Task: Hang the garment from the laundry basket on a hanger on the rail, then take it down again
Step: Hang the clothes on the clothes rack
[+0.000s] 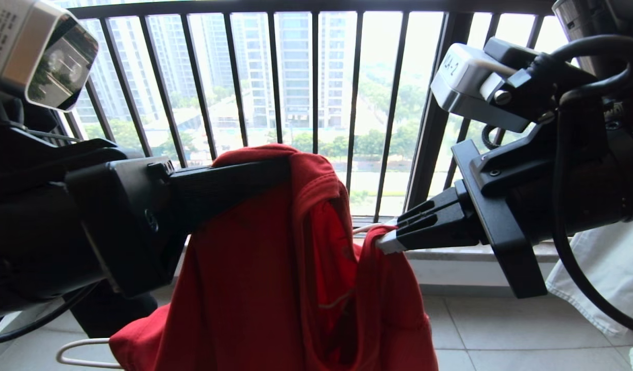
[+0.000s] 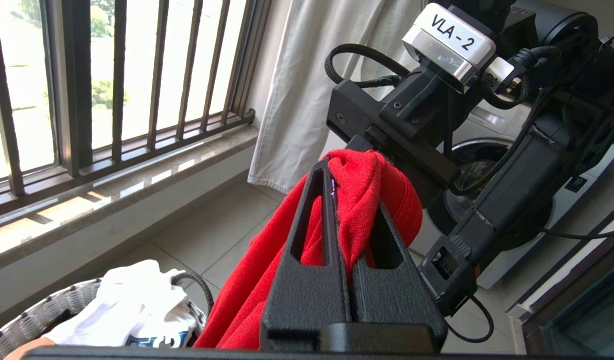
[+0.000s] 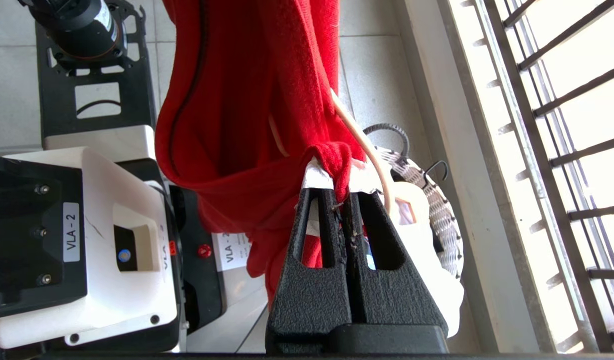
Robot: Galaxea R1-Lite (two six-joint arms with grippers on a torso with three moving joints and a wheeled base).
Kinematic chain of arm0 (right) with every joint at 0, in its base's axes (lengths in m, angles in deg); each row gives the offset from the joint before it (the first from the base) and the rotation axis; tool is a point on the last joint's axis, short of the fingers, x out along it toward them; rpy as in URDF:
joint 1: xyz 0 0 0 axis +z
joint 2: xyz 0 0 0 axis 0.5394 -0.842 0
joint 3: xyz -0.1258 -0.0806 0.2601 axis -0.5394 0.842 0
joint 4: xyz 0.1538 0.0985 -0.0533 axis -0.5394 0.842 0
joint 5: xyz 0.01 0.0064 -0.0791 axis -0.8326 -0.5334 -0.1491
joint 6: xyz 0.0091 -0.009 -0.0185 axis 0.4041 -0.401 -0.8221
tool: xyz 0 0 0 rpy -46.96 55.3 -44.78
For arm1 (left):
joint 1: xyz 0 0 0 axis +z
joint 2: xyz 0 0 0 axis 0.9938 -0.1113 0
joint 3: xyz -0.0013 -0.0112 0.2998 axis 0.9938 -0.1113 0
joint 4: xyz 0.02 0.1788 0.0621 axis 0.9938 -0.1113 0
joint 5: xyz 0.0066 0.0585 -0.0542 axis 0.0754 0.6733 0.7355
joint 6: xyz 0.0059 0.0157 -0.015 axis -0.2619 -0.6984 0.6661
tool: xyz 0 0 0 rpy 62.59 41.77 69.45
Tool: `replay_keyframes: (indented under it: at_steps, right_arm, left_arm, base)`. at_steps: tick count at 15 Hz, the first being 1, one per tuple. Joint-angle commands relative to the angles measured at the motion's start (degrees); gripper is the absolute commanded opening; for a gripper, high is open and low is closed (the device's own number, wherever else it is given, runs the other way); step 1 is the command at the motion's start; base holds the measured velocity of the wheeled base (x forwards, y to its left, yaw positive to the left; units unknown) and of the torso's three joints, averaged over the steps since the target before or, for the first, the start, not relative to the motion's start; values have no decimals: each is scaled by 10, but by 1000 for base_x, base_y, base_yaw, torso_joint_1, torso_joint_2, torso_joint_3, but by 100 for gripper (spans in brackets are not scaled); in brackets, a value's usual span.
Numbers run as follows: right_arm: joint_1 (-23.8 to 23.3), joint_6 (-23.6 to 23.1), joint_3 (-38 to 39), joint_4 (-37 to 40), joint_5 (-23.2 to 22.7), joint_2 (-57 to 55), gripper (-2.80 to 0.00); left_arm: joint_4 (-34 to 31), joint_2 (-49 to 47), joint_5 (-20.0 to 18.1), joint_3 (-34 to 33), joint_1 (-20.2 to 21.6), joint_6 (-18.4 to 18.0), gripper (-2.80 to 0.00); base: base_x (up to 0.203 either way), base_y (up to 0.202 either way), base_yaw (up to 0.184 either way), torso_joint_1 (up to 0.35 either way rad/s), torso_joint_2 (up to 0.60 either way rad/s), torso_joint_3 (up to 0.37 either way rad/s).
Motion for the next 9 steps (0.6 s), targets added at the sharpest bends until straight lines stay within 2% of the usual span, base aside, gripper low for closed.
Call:
replay_keyframes:
  at_steps: [1, 6, 9]
  right_arm:
    - [0, -2, -1, 2, -1, 2, -280]
    - [-8, -2, -3, -1, 10, 1, -280]
    - [-58, -7, -22, -3, 10, -12, -280]
  left_arm:
    - [-6, 5, -1, 5, 7, 0, -280]
    - [-8, -3, -2, 17, 17, -1, -280]
    - [-4, -51, -3, 42, 55, -3, -280]
  base:
    - [0, 0, 0, 0, 0, 0]
    - [0, 0, 0, 0, 0, 0]
    - [0, 0, 0, 0, 0, 0]
